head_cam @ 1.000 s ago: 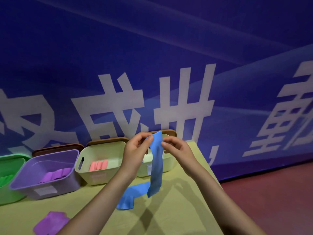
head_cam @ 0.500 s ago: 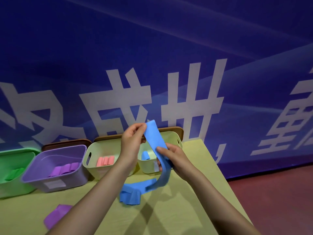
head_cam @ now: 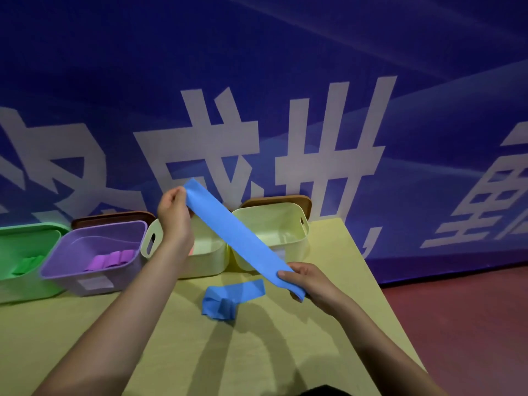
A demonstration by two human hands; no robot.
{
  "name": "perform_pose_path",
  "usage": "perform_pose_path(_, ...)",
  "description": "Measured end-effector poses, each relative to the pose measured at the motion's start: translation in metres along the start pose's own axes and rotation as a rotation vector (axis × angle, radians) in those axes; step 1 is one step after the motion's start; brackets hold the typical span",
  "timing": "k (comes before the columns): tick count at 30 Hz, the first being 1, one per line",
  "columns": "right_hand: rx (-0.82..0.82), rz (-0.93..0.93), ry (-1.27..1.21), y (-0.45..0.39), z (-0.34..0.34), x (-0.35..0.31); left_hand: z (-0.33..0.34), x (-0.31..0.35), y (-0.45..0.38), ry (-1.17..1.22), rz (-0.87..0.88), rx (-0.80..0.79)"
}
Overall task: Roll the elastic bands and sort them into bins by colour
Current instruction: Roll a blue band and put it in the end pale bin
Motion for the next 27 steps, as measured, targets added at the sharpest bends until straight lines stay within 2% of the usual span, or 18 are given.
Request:
perform_pose_path(6, 0.078, 0.035, 0.078, 0.011, -0.02, 0.035, 0.014, -0.009, 0.024, 0.025, 0.018, -0.086)
perform_pose_path(11, 0.097, 0.081, 0.096, 0.016, -0.022, 0.06, 0.046, 0.001, 0.052, -0.002, 0.116, -0.195)
perform_pose_path(15, 0.291, 0.013, 0.123, 0.018, -0.043, 0.064, 0.049, -0.002, 0.055, 0.049, 0.121, -0.18)
perform_pose_path(18, 0.388, -0.035, 0.199, 0.02, -0.055, 0.067, 0.04, -0.011, 0.057, 0.095, 0.118, -0.111)
perform_pose_path(21, 0.406, -0.063, 0.28, 0.022, -0.051, 0.07, 0.04, -0.006, 0.066, 0.116, 0.166, -0.073)
perform_pose_path(24, 0.389, -0.058, 0.294, 0.02, -0.046, 0.078, 0.054, -0.002, 0.074, 0.071, 0.197, -0.129)
perform_pose_path(27, 0.38, -0.027, 0.325, 0.018, -0.046, 0.082, 0.063, -0.013, 0.079, 0.013, 0.146, -0.197)
Point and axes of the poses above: each hand's wrist, its own y-axis away from the middle knuckle, its own z-axis out of the palm, x = y × z, the point moved 9 cm from there along -y, towards the middle knuckle, and after that the axes turned 12 degrees about -z, right-handed, at the moved point
